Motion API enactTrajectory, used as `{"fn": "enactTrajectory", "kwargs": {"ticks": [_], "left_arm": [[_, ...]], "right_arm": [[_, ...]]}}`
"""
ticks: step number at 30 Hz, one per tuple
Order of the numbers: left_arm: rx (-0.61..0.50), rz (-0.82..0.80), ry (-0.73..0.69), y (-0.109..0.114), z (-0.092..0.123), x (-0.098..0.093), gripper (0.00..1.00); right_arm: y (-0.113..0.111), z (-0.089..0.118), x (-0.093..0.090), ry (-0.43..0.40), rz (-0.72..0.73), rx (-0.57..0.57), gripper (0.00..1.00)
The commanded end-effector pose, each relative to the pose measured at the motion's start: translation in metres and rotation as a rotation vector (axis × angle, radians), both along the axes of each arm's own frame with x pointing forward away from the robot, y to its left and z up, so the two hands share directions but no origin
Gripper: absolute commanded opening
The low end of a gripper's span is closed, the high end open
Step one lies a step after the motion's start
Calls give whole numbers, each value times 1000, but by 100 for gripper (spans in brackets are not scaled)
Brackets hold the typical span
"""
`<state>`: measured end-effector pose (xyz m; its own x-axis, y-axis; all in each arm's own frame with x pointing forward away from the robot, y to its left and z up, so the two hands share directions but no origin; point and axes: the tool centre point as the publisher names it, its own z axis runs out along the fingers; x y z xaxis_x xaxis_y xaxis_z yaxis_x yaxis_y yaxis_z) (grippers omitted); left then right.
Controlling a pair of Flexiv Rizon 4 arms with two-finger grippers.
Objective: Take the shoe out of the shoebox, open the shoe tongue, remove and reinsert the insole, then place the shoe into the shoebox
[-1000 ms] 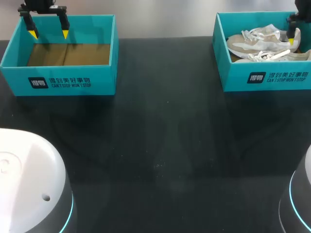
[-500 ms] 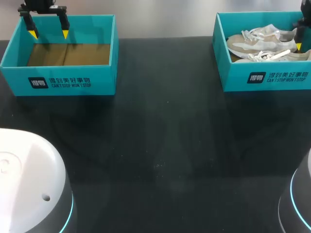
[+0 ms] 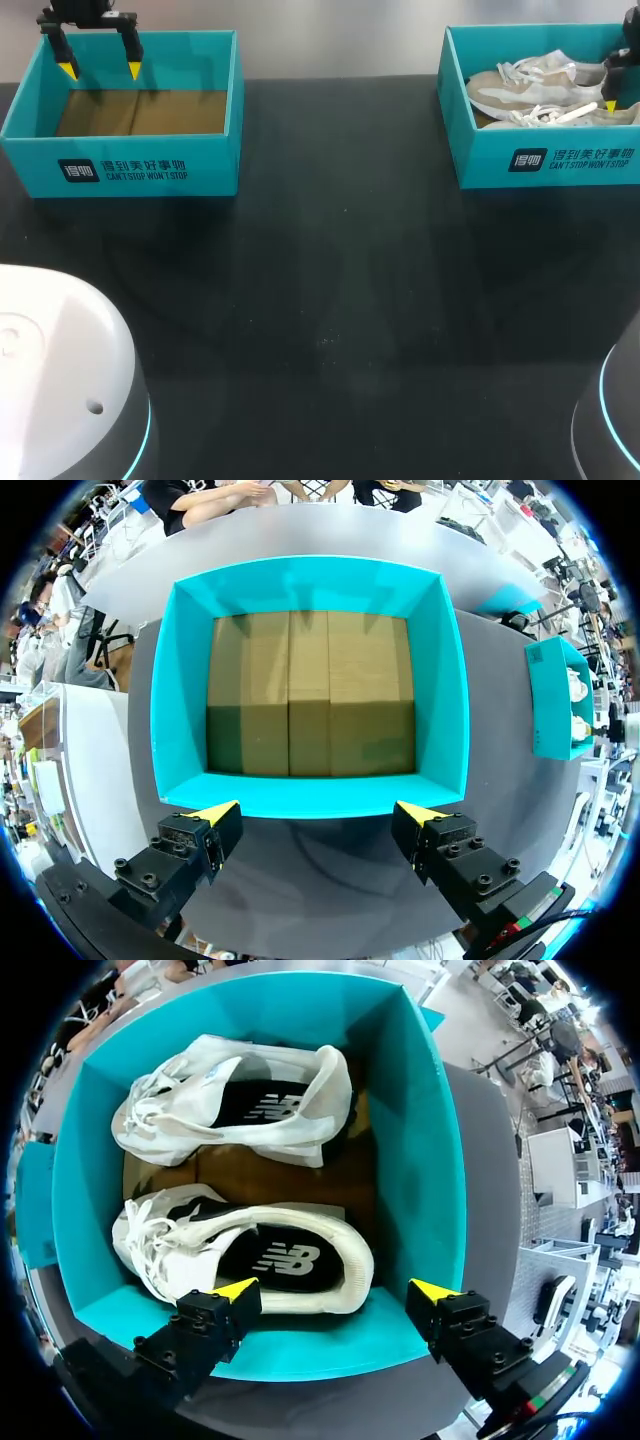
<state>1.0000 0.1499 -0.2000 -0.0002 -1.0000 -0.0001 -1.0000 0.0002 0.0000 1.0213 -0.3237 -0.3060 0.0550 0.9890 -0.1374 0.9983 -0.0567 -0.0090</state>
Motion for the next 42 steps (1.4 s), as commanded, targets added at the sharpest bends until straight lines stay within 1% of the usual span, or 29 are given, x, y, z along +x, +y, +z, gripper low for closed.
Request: {"fn": "enactTrajectory", "kwargs": {"ticks": [1, 3, 5, 6, 10, 13, 15, 18, 22, 26, 28, 30, 38, 42], "left_arm": [[0, 0, 0, 0, 0, 0, 100], [0, 0, 0, 0, 0, 0, 100], [0, 0, 0, 0, 0, 0, 100], [0, 0, 0, 0, 0, 0, 100], [0, 0, 0, 0, 0, 0, 100], [0, 0, 0, 0, 0, 0, 100], [0, 0, 0, 0, 0, 0, 100], [0, 0, 0, 0, 0, 0, 100], [0, 0, 0, 0, 0, 0, 100], [0, 0, 0, 0, 0, 0, 100], [0, 0, 0, 0, 0, 0, 100], [0, 0, 0, 0, 0, 0, 100], [0, 0, 0, 0, 0, 0, 100], [0, 0, 0, 0, 0, 0, 100]], "right_arm": [[-4, -8, 3, 4, 1, 8, 96], [-6, -10, 5, 4, 0, 9, 95], [-8, -12, 6, 2, -4, 14, 84], [-9, -13, 7, 2, -4, 14, 83], [-11, -18, 8, 6, 5, 19, 84], [-13, -22, 8, 8, 8, 22, 83], [-13, -24, 8, 9, 10, 23, 80], [-14, -28, 9, 11, 16, 25, 79], [-16, -33, 9, 13, 14, 35, 75], [-16, -39, 9, 16, 17, 38, 76], [-16, -42, 9, 16, 17, 36, 75], [-17, -44, 9, 15, 16, 34, 71], [-18, -55, 11, 26, 16, 30, 71], [-18, -58, 11, 30, 12, 29, 66]]}}
